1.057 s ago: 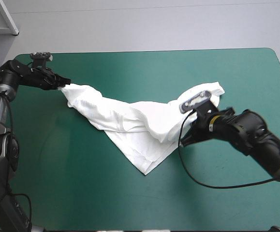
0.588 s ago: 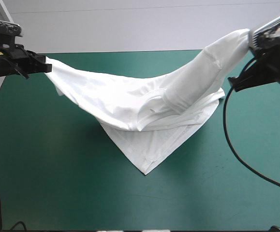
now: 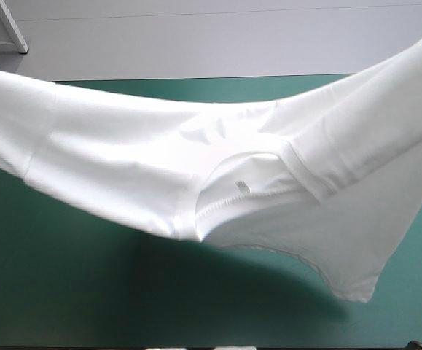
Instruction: Fold the cloth
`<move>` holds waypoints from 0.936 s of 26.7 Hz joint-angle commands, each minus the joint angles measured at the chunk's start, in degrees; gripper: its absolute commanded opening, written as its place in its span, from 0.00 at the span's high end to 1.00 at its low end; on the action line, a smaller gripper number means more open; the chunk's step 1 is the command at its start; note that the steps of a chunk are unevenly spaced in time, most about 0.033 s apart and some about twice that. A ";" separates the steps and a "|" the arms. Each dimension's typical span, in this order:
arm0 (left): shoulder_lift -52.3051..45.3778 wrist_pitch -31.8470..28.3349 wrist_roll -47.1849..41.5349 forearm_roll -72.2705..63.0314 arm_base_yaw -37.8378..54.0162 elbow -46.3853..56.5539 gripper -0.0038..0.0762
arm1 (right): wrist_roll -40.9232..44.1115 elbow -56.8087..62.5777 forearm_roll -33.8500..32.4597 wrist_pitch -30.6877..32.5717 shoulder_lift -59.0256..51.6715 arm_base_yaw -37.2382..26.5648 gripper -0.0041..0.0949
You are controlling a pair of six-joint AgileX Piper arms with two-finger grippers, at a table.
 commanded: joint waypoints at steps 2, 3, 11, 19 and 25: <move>2.12 -5.19 -0.71 2.10 -1.24 -4.55 0.93 | -1.02 -1.57 -0.02 -4.80 0.74 -0.02 0.96; 2.80 -5.19 -0.71 2.05 -1.37 -4.55 0.93 | -1.02 -1.57 -0.14 -4.34 1.33 -0.02 0.96; 14.05 -4.11 -0.71 0.96 -1.37 -0.18 0.93 | 0.82 -1.29 -6.27 -1.69 9.28 -0.02 0.96; 33.28 -3.97 1.53 -6.21 -1.37 1.36 0.93 | 5.16 10.40 -13.14 -2.88 18.07 -0.88 0.96; 56.30 -7.60 1.74 -6.88 -1.91 -0.25 0.93 | -0.33 18.41 22.63 -17.95 36.27 -25.24 0.96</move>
